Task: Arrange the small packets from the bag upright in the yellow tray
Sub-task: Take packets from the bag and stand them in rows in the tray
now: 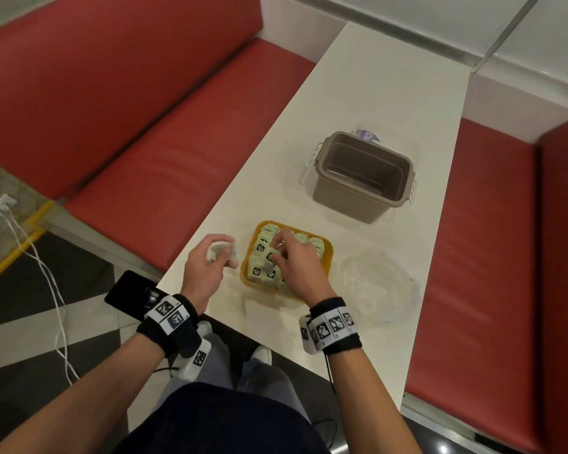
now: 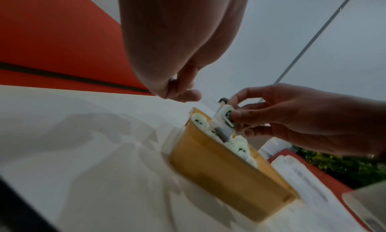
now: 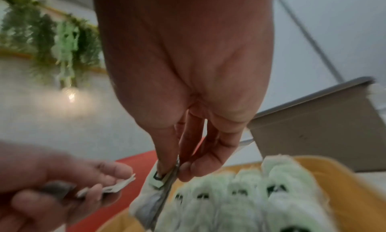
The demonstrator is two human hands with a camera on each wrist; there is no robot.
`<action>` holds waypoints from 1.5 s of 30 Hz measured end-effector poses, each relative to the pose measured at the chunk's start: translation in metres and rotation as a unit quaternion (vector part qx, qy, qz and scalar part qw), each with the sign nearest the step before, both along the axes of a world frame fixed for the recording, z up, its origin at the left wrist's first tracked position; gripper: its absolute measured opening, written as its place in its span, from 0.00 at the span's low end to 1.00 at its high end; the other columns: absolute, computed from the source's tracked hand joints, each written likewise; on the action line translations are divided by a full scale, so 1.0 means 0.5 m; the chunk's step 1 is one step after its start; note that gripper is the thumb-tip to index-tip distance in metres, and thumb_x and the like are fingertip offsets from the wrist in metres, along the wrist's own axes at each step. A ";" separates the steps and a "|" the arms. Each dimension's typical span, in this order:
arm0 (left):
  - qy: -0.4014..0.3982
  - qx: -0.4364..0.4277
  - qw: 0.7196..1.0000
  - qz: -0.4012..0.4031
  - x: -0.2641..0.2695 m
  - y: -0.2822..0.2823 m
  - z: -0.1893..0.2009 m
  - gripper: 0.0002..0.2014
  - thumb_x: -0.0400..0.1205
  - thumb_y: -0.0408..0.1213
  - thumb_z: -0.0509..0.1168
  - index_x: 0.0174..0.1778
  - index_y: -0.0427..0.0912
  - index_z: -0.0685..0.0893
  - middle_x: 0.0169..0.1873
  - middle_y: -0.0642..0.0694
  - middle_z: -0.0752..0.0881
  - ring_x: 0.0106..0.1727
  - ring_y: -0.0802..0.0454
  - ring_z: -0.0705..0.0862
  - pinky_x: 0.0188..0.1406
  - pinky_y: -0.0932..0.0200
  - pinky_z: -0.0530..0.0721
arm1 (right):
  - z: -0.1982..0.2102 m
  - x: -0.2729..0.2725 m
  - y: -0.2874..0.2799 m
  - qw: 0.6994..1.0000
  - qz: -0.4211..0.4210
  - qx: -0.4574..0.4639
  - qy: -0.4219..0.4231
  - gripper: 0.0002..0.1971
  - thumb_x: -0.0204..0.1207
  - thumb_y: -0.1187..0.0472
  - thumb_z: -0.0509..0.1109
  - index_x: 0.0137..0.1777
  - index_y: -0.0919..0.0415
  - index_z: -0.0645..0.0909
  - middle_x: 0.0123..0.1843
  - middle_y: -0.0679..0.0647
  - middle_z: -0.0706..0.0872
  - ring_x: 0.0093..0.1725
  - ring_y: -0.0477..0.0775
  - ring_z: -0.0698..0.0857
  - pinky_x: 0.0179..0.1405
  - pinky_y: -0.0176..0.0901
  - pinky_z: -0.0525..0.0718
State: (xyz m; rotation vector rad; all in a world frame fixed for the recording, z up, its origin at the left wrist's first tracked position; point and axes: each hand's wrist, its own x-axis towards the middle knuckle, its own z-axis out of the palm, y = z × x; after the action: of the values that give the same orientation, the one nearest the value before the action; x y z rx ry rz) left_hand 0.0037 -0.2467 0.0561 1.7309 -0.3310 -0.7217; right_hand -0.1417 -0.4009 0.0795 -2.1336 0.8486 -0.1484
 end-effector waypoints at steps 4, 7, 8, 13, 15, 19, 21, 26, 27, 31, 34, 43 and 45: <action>-0.031 0.084 0.996 -0.020 -0.003 0.010 -0.024 0.09 0.92 0.34 0.68 0.53 0.50 0.92 0.53 0.51 0.94 0.43 0.52 0.95 0.45 0.65 0.82 | -0.043 0.041 0.026 0.995 0.062 -0.043 0.064 0.12 0.86 0.66 0.72 0.58 0.50 0.74 0.44 0.55 0.87 0.43 0.58 0.86 0.43 0.55 0.86; -0.027 0.101 0.994 -0.039 -0.015 0.009 -0.022 0.03 0.90 0.41 0.72 0.53 0.49 0.92 0.50 0.52 0.94 0.42 0.56 0.95 0.41 0.76 0.79 | -0.061 0.055 0.043 0.988 0.092 -0.078 0.094 0.14 0.85 0.68 0.71 0.55 0.51 0.70 0.43 0.54 0.83 0.39 0.60 0.83 0.38 0.52 0.78; -0.025 0.106 0.993 -0.045 -0.019 0.009 -0.023 0.03 0.89 0.42 0.73 0.53 0.50 0.92 0.49 0.52 0.94 0.42 0.57 0.95 0.42 0.74 0.80 | -0.063 0.058 0.047 0.988 0.093 -0.084 0.093 0.14 0.85 0.69 0.70 0.54 0.51 0.70 0.41 0.54 0.83 0.39 0.60 0.82 0.36 0.51 0.77; -0.026 0.139 0.988 -0.065 -0.024 0.011 -0.036 0.06 0.83 0.44 0.79 0.53 0.55 0.91 0.39 0.51 0.95 0.45 0.57 0.94 0.52 0.55 0.87 | -0.064 0.052 0.045 0.993 0.046 -0.086 0.064 0.17 0.77 0.67 0.76 0.49 0.50 0.70 0.42 0.52 0.81 0.40 0.59 0.80 0.36 0.54 0.78; -0.026 0.143 0.987 -0.065 -0.023 0.011 -0.034 0.07 0.83 0.44 0.79 0.54 0.54 0.90 0.36 0.51 0.95 0.44 0.58 0.94 0.47 0.57 0.84 | -0.065 0.047 0.040 0.989 0.056 -0.111 0.083 0.18 0.76 0.61 0.81 0.49 0.49 0.72 0.45 0.51 0.81 0.45 0.59 0.80 0.42 0.54 0.81; -0.025 0.157 0.985 -0.064 -0.026 0.007 -0.026 0.07 0.83 0.43 0.79 0.53 0.54 0.90 0.36 0.51 0.95 0.41 0.60 0.93 0.40 0.61 0.79 | -0.083 0.056 0.043 0.963 0.101 -0.216 0.126 0.13 0.78 0.50 0.81 0.46 0.46 0.77 0.49 0.48 0.81 0.55 0.60 0.78 0.53 0.55 0.73; -0.031 0.163 0.984 -0.065 -0.027 0.006 -0.023 0.06 0.83 0.41 0.79 0.53 0.53 0.90 0.35 0.51 0.95 0.39 0.63 0.92 0.39 0.64 0.79 | -0.087 0.065 0.048 0.955 0.103 -0.246 0.130 0.13 0.78 0.50 0.81 0.44 0.46 0.77 0.49 0.49 0.80 0.56 0.61 0.77 0.52 0.54 0.71; -0.038 0.166 0.983 -0.070 -0.026 0.003 -0.020 0.06 0.83 0.39 0.78 0.52 0.53 0.91 0.35 0.51 0.95 0.39 0.61 0.93 0.39 0.64 0.81 | -0.088 0.074 0.050 0.937 0.086 -0.300 0.155 0.19 0.68 0.44 0.88 0.47 0.50 0.83 0.50 0.52 0.84 0.55 0.62 0.77 0.52 0.58 0.77; -0.038 0.165 0.983 -0.071 -0.027 0.002 -0.018 0.06 0.83 0.39 0.79 0.52 0.53 0.91 0.35 0.51 0.95 0.39 0.61 0.93 0.39 0.64 0.81 | -0.090 0.074 0.051 0.936 0.084 -0.304 0.156 0.19 0.68 0.44 0.88 0.48 0.50 0.83 0.51 0.52 0.84 0.55 0.62 0.77 0.52 0.58 0.77; -0.034 0.156 0.984 -0.073 -0.025 0.003 -0.017 0.06 0.83 0.40 0.80 0.52 0.53 0.91 0.36 0.51 0.95 0.40 0.60 0.94 0.43 0.61 0.83 | -0.095 0.073 0.050 0.940 0.088 -0.294 0.148 0.14 0.74 0.44 0.85 0.45 0.46 0.83 0.51 0.50 0.83 0.56 0.61 0.76 0.53 0.57 0.76; -0.029 0.132 0.989 -0.066 -0.019 0.010 -0.013 0.02 0.87 0.41 0.75 0.53 0.52 0.92 0.45 0.52 0.95 0.43 0.58 0.95 0.54 0.56 0.88 | -0.079 0.070 0.034 0.947 0.103 -0.271 0.136 0.09 0.76 0.42 0.82 0.49 0.43 0.88 0.55 0.48 0.82 0.62 0.60 0.76 0.58 0.57 0.74; 0.002 -0.036 0.999 -0.021 -0.019 0.011 0.073 0.17 0.88 0.31 0.73 0.71 0.49 0.80 0.49 0.42 0.96 0.49 0.51 0.96 0.51 0.64 0.87 | 0.008 0.034 0.002 0.994 -0.062 -0.053 -0.068 0.09 0.89 0.45 0.72 0.53 0.47 0.91 0.43 0.41 0.90 0.46 0.43 0.87 0.54 0.51 0.86; 0.014 -0.048 0.998 -0.030 -0.025 0.002 0.089 0.14 0.88 0.33 0.75 0.65 0.42 0.79 0.46 0.39 0.96 0.47 0.48 0.96 0.40 0.67 0.84 | 0.033 0.025 0.009 0.994 -0.065 0.028 -0.088 0.11 0.90 0.44 0.71 0.55 0.48 0.92 0.41 0.43 0.92 0.43 0.42 0.89 0.47 0.44 0.87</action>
State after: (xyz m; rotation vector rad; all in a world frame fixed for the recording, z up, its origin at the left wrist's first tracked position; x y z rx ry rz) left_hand -0.0088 -0.2458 0.1007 1.6239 -0.3935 -0.7608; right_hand -0.1290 -0.3964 0.0962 -1.9810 0.8756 -0.3705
